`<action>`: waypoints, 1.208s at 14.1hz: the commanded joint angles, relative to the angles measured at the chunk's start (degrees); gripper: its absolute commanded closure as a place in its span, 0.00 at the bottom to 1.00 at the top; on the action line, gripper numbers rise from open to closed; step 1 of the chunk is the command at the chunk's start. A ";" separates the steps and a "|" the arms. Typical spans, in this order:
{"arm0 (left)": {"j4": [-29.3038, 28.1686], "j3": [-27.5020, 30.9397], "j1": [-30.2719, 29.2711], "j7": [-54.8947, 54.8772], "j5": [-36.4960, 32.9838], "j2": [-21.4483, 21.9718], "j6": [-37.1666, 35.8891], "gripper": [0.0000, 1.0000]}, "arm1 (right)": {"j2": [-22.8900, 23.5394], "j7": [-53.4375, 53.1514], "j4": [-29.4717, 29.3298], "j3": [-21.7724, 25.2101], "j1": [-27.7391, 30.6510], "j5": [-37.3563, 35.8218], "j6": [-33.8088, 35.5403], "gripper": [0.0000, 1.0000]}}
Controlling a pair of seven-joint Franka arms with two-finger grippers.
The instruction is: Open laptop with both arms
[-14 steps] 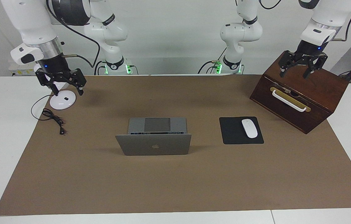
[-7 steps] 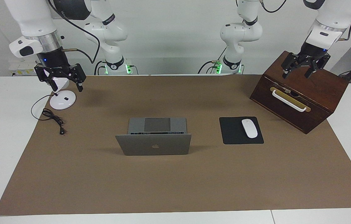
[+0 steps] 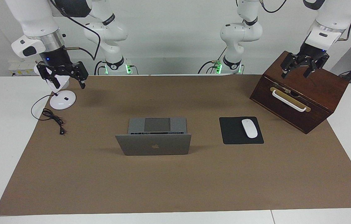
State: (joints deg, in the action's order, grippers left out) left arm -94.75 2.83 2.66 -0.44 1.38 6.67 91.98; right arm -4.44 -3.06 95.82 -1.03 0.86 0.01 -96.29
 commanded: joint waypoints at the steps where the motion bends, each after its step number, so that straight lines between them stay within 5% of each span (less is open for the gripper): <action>1: 0.61 -0.54 -0.46 0.79 -0.59 -0.43 -1.02 0.00 | 0.40 0.16 -1.16 -0.20 -0.07 -1.77 3.99 0.00; 17: 0.26 -0.46 -0.46 0.79 -0.59 -0.17 -1.19 0.00 | 0.04 0.43 -0.54 -0.11 0.46 -0.45 5.59 0.00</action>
State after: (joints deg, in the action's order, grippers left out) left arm -94.78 2.80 2.66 -0.40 1.38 6.60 91.63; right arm -4.44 -2.97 95.71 -0.96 0.89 0.00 -91.54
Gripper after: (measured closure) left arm 0.000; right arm 0.000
